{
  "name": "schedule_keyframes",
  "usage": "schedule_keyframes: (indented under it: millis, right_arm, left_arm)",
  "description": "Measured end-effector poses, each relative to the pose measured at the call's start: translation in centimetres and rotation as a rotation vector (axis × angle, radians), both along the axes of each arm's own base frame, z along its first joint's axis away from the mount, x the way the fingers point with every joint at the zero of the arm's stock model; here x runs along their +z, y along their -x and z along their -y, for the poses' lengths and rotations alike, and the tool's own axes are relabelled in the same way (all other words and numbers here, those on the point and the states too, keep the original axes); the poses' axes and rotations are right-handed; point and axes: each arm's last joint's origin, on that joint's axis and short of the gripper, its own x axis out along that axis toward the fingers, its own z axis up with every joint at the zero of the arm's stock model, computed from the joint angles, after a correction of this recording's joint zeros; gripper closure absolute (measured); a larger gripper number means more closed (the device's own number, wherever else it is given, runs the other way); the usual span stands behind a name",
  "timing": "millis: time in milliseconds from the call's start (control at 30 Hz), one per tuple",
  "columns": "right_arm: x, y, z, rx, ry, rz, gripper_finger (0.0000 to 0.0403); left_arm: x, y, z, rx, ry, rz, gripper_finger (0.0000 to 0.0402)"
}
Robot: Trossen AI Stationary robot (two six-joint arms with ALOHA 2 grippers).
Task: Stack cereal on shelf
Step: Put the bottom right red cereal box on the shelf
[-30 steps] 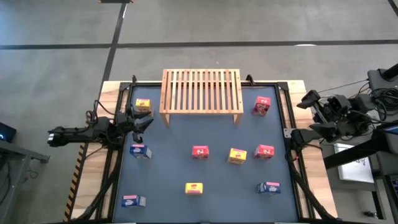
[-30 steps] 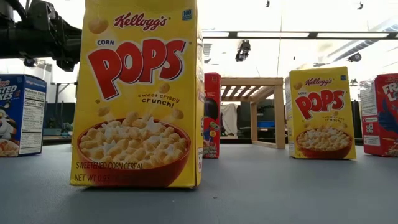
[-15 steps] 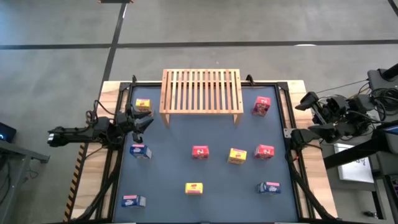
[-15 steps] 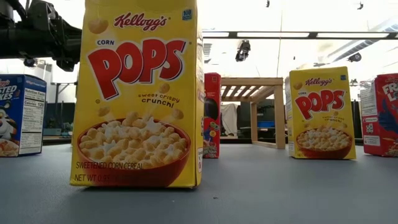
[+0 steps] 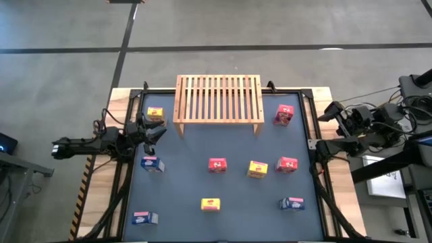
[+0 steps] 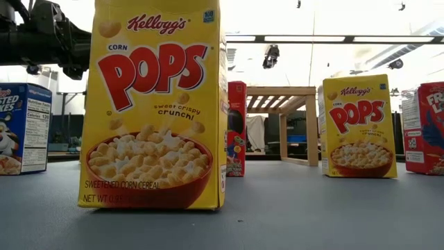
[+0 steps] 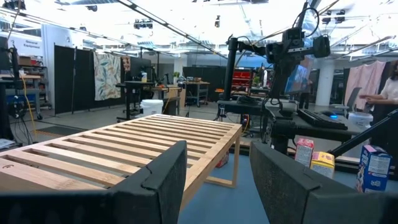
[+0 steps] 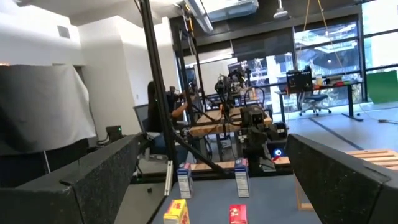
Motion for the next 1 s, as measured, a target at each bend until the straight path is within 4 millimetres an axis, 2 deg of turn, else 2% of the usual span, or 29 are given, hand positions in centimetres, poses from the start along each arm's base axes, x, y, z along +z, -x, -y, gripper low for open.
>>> schedule_keyframes:
  millis: [167,333,1000]
  right_arm:
    - [-0.05,-0.01,0.0,-0.003,0.01,-0.003,0.0005]
    - [-0.22,-0.08,0.24,-0.084,-0.015,-0.026,0.0005]
    - [-0.6,-0.19,0.28,-0.103,-0.023,-0.07,0.0005]
  left_arm:
    - [0.01,0.0,0.0,0.0,0.0,0.0,0.0242]
    - [0.01,0.0,0.0,0.0,0.0,0.0,0.0242]
    - [0.01,0.0,0.0,0.0,0.0,0.0,0.0242]
